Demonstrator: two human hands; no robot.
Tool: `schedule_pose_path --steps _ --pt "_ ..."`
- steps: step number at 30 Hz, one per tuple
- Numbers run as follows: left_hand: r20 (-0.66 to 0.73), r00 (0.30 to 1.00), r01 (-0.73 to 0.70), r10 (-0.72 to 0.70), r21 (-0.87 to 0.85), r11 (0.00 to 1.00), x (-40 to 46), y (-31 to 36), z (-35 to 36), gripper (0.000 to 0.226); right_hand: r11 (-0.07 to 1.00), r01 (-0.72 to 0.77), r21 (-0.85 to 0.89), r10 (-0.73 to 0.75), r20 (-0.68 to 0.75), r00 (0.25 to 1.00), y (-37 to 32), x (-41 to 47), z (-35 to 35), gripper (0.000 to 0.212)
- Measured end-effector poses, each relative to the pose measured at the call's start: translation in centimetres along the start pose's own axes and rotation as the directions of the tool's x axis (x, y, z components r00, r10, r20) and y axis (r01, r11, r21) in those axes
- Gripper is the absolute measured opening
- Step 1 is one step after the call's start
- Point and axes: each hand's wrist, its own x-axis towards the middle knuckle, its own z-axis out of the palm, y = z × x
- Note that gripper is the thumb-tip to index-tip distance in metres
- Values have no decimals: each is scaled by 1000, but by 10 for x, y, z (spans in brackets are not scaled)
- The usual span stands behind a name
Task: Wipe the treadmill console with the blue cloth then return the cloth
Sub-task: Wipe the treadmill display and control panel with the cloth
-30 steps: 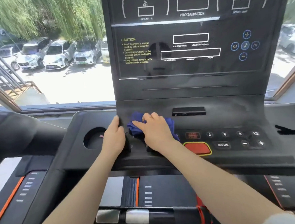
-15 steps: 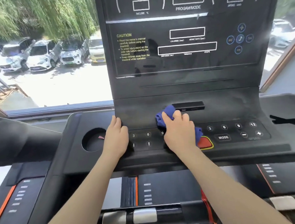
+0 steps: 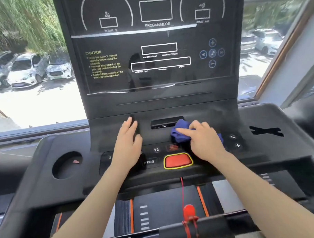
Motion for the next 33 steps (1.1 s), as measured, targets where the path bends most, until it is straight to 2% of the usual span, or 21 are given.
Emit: schedule_pose_path --steps 2,4,6,8,11,14,16,20,22,23,25,27,28,33 --pt "40 998 -52 51 26 998 3 12 16 46 982 -182 -57 178 -67 982 43 -4 -6 58" --pt "26 996 -92 90 87 992 6 19 28 44 910 -407 -75 392 -161 906 71 -4 -12 61" --pt "1 994 -109 110 132 985 9 25 36 43 864 -497 -77 480 -165 861 74 2 -13 61" --pt "12 992 -122 122 182 976 12 28 41 44 913 -403 -62 384 -199 902 56 8 -7 59" --pt "35 985 -174 171 277 945 13 30 47 41 994 -75 -79 52 -261 964 19 6 6 55" --pt "56 982 -189 181 364 912 14 31 52 43 988 90 -125 -121 -264 957 20 8 9 72" --pt "71 983 -185 171 415 891 17 34 54 47 990 83 -118 -114 -286 951 46 16 2 74" --pt "111 983 -182 147 479 859 19 42 58 49 982 -191 -2 180 -321 930 90 31 -14 80" --pt "103 983 -185 154 498 847 18 45 61 47 968 -247 54 250 -349 903 82 34 -8 76" --pt "91 984 -176 151 508 843 17 47 61 45 978 -200 54 205 -379 902 72 34 -4 73" --pt "59 988 -153 143 518 842 18 51 63 38 1000 7 -26 -17 -416 909 54 33 5 69" --pt "40 990 -136 135 525 840 19 53 64 37 968 204 -146 -247 -410 878 49 36 11 64" --pt "36 990 -134 135 530 838 21 54 65 39 953 249 -172 -300 -421 856 52 41 9 62" --pt "7 991 -116 133 528 841 21 55 67 38 971 184 -154 -239 -573 783 83 57 -4 63"
